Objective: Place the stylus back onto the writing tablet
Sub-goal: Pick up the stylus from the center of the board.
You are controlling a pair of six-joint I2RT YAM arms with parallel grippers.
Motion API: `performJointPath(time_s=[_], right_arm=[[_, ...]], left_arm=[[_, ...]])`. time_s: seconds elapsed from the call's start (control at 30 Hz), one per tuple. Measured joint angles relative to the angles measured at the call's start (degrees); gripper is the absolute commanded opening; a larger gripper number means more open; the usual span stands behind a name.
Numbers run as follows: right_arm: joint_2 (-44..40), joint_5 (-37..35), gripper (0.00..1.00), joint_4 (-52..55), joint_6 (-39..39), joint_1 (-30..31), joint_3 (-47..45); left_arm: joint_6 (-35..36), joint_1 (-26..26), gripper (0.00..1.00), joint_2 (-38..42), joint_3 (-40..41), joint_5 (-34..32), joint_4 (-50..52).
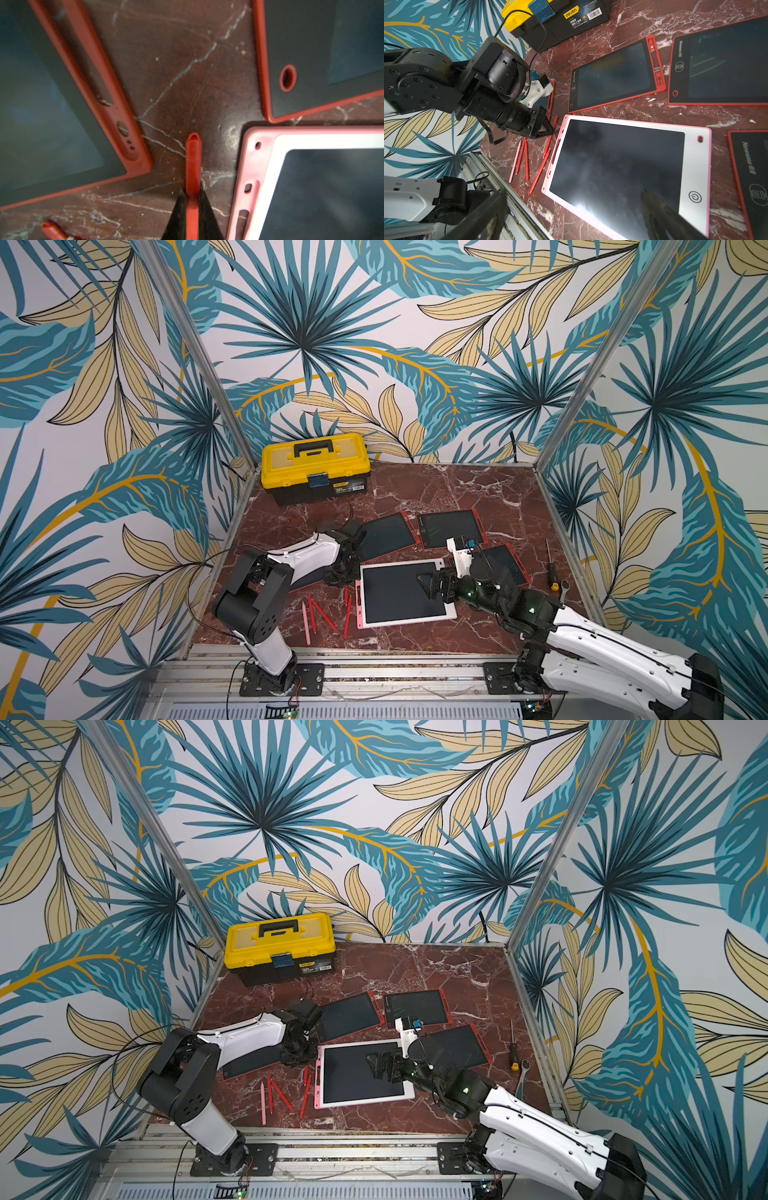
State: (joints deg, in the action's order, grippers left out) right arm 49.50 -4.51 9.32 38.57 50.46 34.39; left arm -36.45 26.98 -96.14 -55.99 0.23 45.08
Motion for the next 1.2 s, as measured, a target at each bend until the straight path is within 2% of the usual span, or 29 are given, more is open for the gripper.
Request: performJointPath(time_s=[0.37, 0.97, 1.2], right_arm=[[0.0, 0.0, 1.0, -0.02, 0.0, 0.0, 0.0], [-0.02, -0.11, 1.0, -0.02, 0.0, 0.0, -0.02], [-1.29, -0.46, 1.0, 0.02, 0.02, 0.02, -0.39]], left_arm=[[0.2, -3.15, 0.14, 1.14, -0.28, -0.31, -0.04], [1.51, -11.17, 0.14, 1.33, -7.34, -1.55, 1.81], [1.05, -13.14, 0.14, -1.01, -10.71, -1.57, 1.81]])
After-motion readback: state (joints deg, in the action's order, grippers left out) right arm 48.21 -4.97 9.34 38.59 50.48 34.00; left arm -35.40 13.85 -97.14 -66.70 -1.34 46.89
